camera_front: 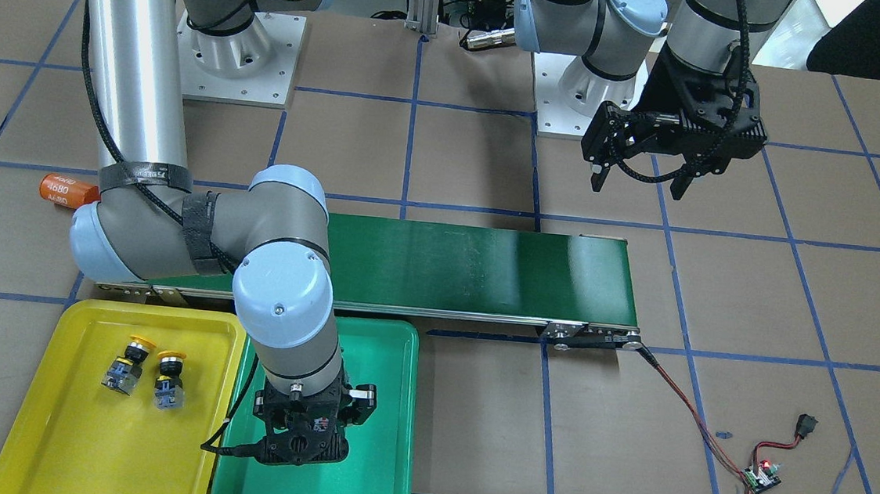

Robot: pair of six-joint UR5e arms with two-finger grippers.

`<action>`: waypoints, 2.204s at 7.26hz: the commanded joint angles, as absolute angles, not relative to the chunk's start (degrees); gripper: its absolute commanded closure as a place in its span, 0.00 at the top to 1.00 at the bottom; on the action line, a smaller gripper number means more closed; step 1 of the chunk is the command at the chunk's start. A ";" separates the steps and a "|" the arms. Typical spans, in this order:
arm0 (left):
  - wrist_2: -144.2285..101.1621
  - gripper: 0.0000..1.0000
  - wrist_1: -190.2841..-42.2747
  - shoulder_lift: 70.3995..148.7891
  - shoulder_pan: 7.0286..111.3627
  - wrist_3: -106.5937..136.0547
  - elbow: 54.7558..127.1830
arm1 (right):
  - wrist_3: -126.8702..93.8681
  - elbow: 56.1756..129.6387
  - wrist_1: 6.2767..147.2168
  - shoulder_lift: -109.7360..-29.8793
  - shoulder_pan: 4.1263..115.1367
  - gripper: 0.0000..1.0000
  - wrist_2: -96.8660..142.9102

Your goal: Sort buttons by color to trays

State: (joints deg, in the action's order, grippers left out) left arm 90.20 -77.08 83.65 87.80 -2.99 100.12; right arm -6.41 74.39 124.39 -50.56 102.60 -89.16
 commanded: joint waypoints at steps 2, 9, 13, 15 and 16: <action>90.35 1.00 -77.08 83.67 87.80 -2.99 100.28 | -6.24 74.09 124.37 -51.58 102.39 1.00 -89.03; 90.44 1.00 -77.08 82.97 87.80 -2.99 100.63 | -3.69 75.23 106.66 -67.56 100.56 1.00 -89.47; 90.61 1.00 -77.08 82.88 87.80 -2.99 100.99 | -1.76 75.32 87.40 -81.88 97.38 1.00 -89.74; 90.62 1.00 -77.08 82.79 87.80 -2.99 100.99 | -1.67 75.32 85.18 -84.37 97.29 1.00 -91.04; 90.70 1.00 -77.08 82.71 87.80 -2.99 100.99 | -1.67 75.32 83.51 -85.25 97.29 1.00 -91.05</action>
